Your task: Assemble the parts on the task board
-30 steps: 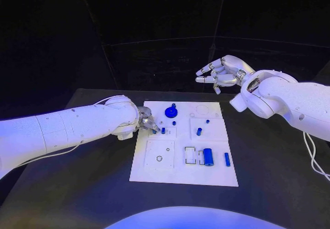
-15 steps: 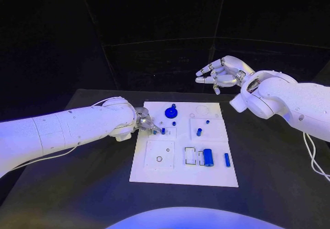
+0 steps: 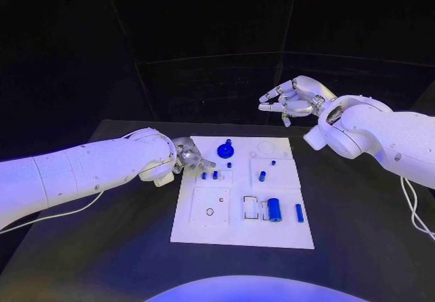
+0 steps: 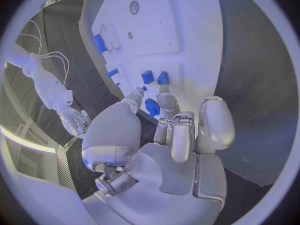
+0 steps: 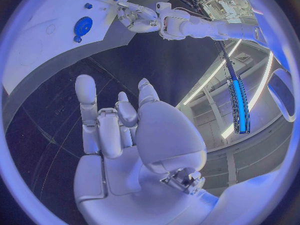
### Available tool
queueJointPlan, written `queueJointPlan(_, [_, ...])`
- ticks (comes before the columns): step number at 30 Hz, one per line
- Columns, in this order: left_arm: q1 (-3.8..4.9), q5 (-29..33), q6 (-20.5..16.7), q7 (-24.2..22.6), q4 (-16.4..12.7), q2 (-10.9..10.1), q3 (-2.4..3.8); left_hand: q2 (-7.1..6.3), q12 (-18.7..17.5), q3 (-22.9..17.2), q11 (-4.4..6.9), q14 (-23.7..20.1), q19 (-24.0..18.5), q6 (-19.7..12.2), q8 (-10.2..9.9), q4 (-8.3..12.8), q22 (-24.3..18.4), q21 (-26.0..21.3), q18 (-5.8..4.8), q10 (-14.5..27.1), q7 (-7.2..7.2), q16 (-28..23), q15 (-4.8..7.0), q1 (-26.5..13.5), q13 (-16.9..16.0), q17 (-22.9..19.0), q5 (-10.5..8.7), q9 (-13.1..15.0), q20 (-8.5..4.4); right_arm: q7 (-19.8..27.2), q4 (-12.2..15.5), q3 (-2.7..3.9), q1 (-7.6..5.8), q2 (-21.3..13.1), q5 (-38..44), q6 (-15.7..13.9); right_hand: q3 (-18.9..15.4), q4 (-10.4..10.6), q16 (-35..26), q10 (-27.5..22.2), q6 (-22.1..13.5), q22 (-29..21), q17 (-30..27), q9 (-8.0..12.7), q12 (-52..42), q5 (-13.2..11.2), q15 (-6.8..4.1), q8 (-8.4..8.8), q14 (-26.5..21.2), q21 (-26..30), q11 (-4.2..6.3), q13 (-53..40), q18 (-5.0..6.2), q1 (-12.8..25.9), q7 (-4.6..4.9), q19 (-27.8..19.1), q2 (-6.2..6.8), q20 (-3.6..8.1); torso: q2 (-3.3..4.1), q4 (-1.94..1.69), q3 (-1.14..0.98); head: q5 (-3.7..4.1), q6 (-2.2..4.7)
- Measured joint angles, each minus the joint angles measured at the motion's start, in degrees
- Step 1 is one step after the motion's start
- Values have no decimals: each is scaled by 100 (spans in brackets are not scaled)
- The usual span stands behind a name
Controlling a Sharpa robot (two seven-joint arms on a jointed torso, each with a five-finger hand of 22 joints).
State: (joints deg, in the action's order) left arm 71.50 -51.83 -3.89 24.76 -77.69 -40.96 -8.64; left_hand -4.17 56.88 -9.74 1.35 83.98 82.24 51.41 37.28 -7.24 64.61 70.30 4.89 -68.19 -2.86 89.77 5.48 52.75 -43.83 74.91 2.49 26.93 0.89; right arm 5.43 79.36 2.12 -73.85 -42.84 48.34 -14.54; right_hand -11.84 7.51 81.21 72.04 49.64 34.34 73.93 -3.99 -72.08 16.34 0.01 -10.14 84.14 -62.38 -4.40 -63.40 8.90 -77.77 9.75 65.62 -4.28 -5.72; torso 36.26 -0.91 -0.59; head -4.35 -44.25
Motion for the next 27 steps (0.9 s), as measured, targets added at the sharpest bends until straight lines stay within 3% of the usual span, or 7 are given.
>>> queueJointPlan(3, [21, 278, -181, -414, -43, -66, 5, 183, -414, 77, -106, -4, -140, -284, -64, -16, -384, -340, 9, 466, -104, -154, -107, 227, 479, 0, 4, -57, 67, 2, -3, 0, 0, -1, 0, 0, 0, 0, 0, 0, 0, 0, 0, 0, 0, 0, 0, 0, 0, 0, 0, 0, 0, 0, 0, 0, 0, 0, -3, 0, 0, -1, 9])
queueJointPlan(8, [32, 654, -541, -1314, -82, -81, 6, 409, -854, 143, -372, 1, -593, -750, -315, 95, -1353, -1220, 181, 1264, -408, -777, -353, 786, 763, 0, 38, -259, 237, 3, -8, 0, 0, 0, 1, 0, 0, 0, 0, -33, 0, -10, 0, 0, 1, 0, 0, 0, 0, 0, 8, 7, 0, 0, 0, -12, 0, -13, -3, 0, -2, 8, 42])
queueJointPlan(12, [35, 747, -820, -1908, 53, 62, 6, 403, -1191, 122, -525, -206, -936, -881, -458, 365, -2073, -1905, 356, 1757, -539, -1303, -498, 1292, 1014, -373, 38, -427, 365, 3, -14, 0, 0, 5, 1, -2, 0, 0, 0, -41, 0, -14, 0, 0, 3, 0, 0, 0, 0, 0, -1, 8, 0, 0, 0, -20, 0, -21, 0, 0, -4, 16, 58])
queueJointPlan(15, [38, 697, -903, -2336, 226, 230, -1, 365, -1480, 9, -580, -378, -1110, -916, -629, 665, -2404, -2250, 356, 2082, -553, -1529, -554, 1795, 1241, -651, 38, -596, 446, 3, -20, 0, 0, 17, 1, -3, 0, 0, 0, -41, 0, -14, -7, 0, 3, 1, 0, -20, 0, 28, -1, 21, 0, 0, 0, -20, 0, -21, 5, 2, -8, 31, 83])
queueJointPlan(17, [38, 584, -906, -2571, 331, 326, -4, 344, -1696, -83, -596, -449, -1147, -926, -792, 832, -2456, -2326, 440, 2216, -544, -1593, -560, 2055, 1428, -742, 38, -745, 484, 3, -20, 0, 0, 32, 1, -3, 0, 0, 0, -41, 0, -14, -7, 0, 3, 53, 0, -28, 0, 29, 0, 21, 1, 0, 0, -20, 0, -21, 13, 14, -7, 35, 105])
queueJointPlan(21, [30, 184, -884, -3002, 581, 562, -6, 256, -2106, -264, -636, -475, -1135, -787, -1088, 1046, -2393, -2287, 442, 2276, -559, -1609, -570, 2336, 1819, -828, 38, -1016, 499, 3, -19, 0, 0, 44, 1, -3, -10, -10, 0, -41, 0, -19, -7, 0, 3, 65, 0, -28, 0, 29, 0, 21, 0, -2, 0, -20, -1, -21, 20, 31, -2, 60, 125])
queueJointPlan(27, [12, -671, -747, -3328, 899, 848, -7, 140, -2849, -542, -666, -22, -409, -385, -1723, 1272, -1092, -1064, 305, 1954, -583, -1031, -610, 2404, 2651, -241, 38, -1563, 528, 2, -15, 0, 0, 52, 1, -6, -16, -16, -22, -41, 0, -19, -6, 0, 3, 97, 0, -28, 0, 29, 0, 28, 0, -23, 0, -20, -21, -21, 27, 42, 1, 71, 144])
